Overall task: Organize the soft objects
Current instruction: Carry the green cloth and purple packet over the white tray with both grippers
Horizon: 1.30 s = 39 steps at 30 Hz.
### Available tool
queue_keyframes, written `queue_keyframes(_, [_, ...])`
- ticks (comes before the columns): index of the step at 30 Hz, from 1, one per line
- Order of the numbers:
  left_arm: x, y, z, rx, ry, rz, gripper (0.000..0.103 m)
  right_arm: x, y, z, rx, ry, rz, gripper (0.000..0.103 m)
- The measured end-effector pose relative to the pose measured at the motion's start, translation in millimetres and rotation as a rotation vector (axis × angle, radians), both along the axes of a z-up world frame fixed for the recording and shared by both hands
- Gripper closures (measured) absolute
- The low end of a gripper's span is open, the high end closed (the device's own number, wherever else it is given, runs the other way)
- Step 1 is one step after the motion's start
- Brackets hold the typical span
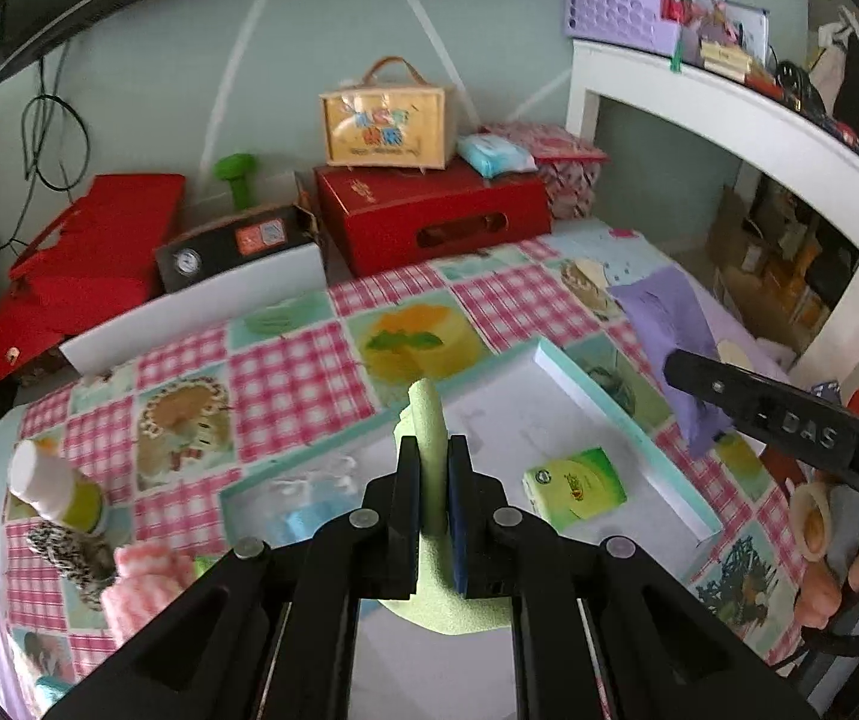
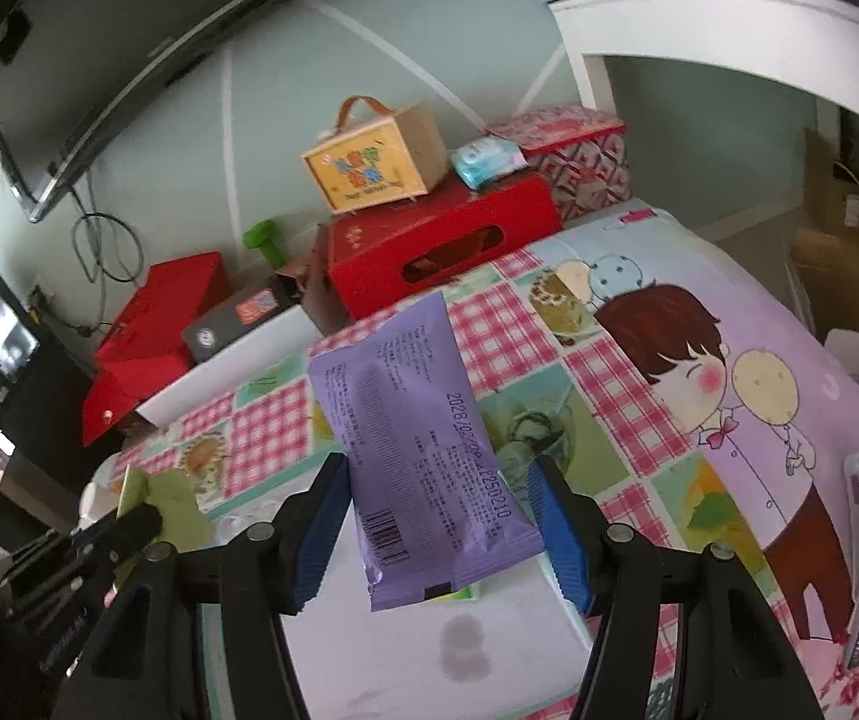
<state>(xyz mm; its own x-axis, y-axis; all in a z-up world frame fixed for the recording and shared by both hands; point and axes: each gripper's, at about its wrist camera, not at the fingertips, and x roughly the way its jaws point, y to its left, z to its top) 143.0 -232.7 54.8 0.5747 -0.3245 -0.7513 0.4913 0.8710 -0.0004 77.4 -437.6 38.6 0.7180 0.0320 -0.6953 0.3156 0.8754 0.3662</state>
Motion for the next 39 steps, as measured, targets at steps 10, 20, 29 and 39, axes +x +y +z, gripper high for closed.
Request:
queue_keyframes(10, [18,-4,-39,0.001,0.067,0.023,0.095,38,5,-40,0.014,0.061,0.039,0.039])
queue_keyframes(20, [30,1,-55,0.025,0.08,0.071,0.095,64,30,-55,-0.025,0.053,0.074,0.039])
queue_keyframes(29, [31,-5,-71,0.055,0.127,0.058,0.095,71,40,-69,-0.045,0.144,0.099,0.039])
queue_keyframes(39, [28,-15,-88,0.094,0.182,0.034,0.095,74,43,-79,-0.06,0.231,0.114,0.039])
